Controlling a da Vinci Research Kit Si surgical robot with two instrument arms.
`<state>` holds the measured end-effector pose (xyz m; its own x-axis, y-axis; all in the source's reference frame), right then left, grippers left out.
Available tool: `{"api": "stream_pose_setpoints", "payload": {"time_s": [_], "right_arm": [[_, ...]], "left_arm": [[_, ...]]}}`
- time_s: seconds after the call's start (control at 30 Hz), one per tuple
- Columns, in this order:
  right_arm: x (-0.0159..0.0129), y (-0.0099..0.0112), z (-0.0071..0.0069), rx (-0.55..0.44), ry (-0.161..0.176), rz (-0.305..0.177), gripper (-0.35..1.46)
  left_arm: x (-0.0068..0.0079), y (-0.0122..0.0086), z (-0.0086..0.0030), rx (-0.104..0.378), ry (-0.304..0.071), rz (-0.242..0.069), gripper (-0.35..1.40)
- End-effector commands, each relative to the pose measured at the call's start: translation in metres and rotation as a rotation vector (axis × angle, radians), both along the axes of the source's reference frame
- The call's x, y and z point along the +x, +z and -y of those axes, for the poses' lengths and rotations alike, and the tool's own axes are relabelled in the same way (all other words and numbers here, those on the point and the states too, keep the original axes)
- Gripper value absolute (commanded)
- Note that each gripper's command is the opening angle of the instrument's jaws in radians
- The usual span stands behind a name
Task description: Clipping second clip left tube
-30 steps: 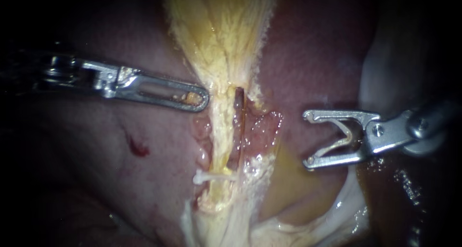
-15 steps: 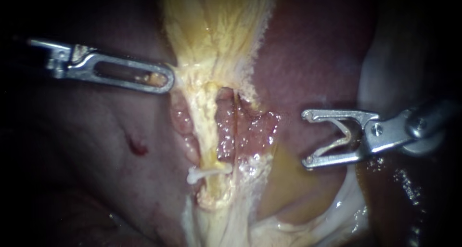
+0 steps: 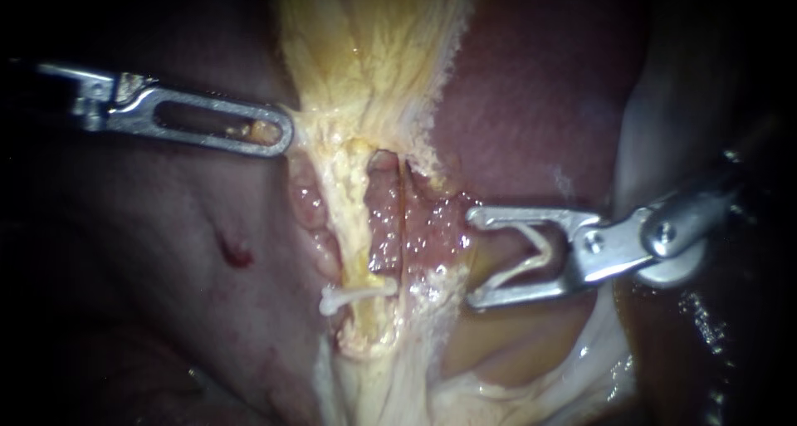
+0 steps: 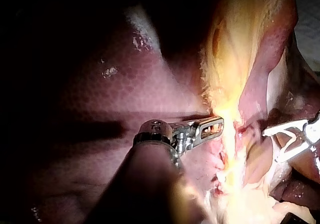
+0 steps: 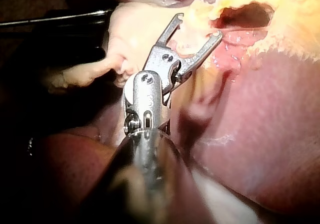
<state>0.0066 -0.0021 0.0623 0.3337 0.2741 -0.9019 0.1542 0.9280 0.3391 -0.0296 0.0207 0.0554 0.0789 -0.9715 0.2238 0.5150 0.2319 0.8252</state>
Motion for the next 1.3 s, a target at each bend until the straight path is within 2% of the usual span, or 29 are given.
{"api": "stream_pose_setpoints", "payload": {"time_s": [0.03, 0.23, 0.47, 0.67, 0.93, 1.17, 1.3], "right_arm": [[0.0006, 0.0004, 0.0002, 0.008, 0.004, 0.001, 0.5], [0.0036, 0.0023, 0.0014, 0.044, -0.001, -0.008, 0.5], [0.0056, 0.0037, 0.0021, 0.109, 0.005, -0.018, 0.5], [0.0063, 0.0055, 0.0016, 0.175, 0.037, -0.043, 0.5], [0.0057, 0.008, 0.0005, 0.25, 0.068, -0.048, 0.5], [0.0057, 0.0098, 0.0008, 0.319, 0.07, -0.05, 0.5], [0.0058, 0.0102, 0.0008, 0.352, 0.055, -0.066, 0.49]], "left_arm": [[-0.0001, 0.0, 0.0, 0.0, 0.0, -0.001, -0.35], [-0.0001, 0.0, 0.0001, -0.001, -0.001, -0.002, -0.35], [-0.0003, 0.0, 0.0001, -0.001, -0.002, -0.002, -0.35], [-0.0003, 0.0001, 0.0001, -0.001, -0.002, -0.002, -0.35], [-0.0003, 0.0001, 0.0002, -0.002, -0.002, -0.003, -0.35], [-0.0004, 0.0001, 0.0002, -0.002, -0.002, -0.003, -0.35], [-0.0004, 0.0002, 0.0002, -0.002, -0.003, -0.003, -0.35]]}}
